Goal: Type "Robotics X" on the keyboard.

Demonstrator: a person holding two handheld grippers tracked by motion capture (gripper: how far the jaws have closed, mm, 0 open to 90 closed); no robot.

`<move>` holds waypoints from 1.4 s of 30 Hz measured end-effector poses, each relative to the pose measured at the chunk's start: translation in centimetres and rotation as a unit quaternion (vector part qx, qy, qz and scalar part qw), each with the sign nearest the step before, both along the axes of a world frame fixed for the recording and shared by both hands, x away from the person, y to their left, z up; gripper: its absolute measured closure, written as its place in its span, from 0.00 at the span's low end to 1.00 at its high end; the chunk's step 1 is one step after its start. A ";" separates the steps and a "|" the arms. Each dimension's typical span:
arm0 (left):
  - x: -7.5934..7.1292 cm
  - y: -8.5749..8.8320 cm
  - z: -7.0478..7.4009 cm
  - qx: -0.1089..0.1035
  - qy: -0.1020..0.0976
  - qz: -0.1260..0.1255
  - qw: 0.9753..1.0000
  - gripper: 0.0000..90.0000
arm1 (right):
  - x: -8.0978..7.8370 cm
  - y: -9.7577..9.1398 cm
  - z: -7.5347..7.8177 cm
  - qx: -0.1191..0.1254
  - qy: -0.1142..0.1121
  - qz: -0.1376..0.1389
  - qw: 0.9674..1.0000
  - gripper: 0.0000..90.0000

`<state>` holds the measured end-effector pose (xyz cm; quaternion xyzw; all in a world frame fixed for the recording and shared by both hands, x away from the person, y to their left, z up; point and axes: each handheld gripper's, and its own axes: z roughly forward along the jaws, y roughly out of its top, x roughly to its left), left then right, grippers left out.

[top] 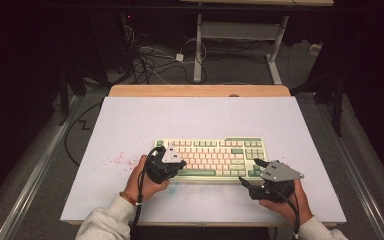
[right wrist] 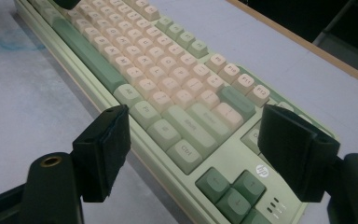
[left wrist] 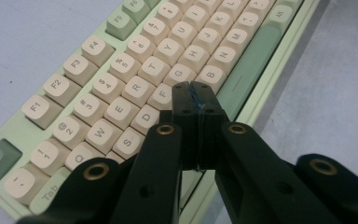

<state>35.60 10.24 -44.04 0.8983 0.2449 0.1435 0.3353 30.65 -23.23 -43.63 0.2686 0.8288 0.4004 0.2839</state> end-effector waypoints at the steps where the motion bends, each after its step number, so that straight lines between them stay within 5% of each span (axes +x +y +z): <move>1: 0.1 -0.1 -0.1 0.002 0.001 0.000 1.000 0.96 | 0.0 0.0 0.0 0.000 0.000 0.000 1.000 0.29; 21: 0.6 -1.0 -1.1 0.042 -0.007 -0.002 0.999 0.97 | 0.0 0.2 -0.2 -0.008 0.004 0.003 1.000 0.29; 31: 1.1 0.9 0.3 0.004 -0.015 0.026 1.000 0.97 | -0.1 0.1 -0.1 -0.005 0.000 0.002 1.000 0.29; 42: 1.9 1.7 -0.1 0.008 -0.009 0.036 0.999 0.97 | -0.1 0.2 -0.1 -0.008 0.000 0.002 1.000 0.29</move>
